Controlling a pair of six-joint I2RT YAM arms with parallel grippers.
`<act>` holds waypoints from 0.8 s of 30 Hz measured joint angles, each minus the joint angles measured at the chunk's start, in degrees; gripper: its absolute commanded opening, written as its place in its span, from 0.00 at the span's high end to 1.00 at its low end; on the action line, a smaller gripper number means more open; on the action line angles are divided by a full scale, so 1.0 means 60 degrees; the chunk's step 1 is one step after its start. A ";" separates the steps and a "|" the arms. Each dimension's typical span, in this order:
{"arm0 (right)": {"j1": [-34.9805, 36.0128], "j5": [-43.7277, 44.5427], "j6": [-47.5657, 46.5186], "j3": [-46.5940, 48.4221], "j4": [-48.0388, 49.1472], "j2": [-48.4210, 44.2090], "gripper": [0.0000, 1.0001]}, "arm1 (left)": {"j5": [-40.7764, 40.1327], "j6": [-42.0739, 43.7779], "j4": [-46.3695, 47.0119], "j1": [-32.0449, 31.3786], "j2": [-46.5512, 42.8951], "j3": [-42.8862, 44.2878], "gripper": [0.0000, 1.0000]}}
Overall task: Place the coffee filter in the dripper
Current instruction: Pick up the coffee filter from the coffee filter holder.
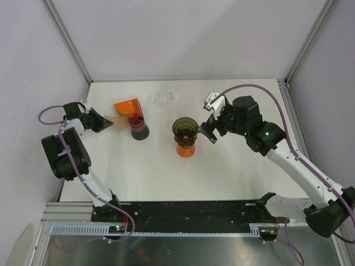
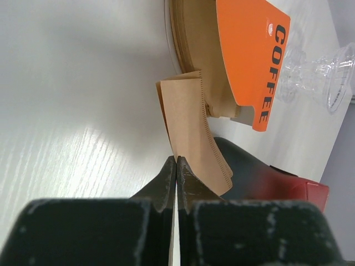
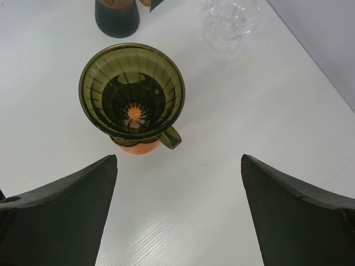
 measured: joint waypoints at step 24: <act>0.1355 0.0820 0.0073 0.0000 0.0477 0.0066 0.01 | 0.0051 0.1016 -0.0178 0.0240 -0.2422 -0.0514 1.00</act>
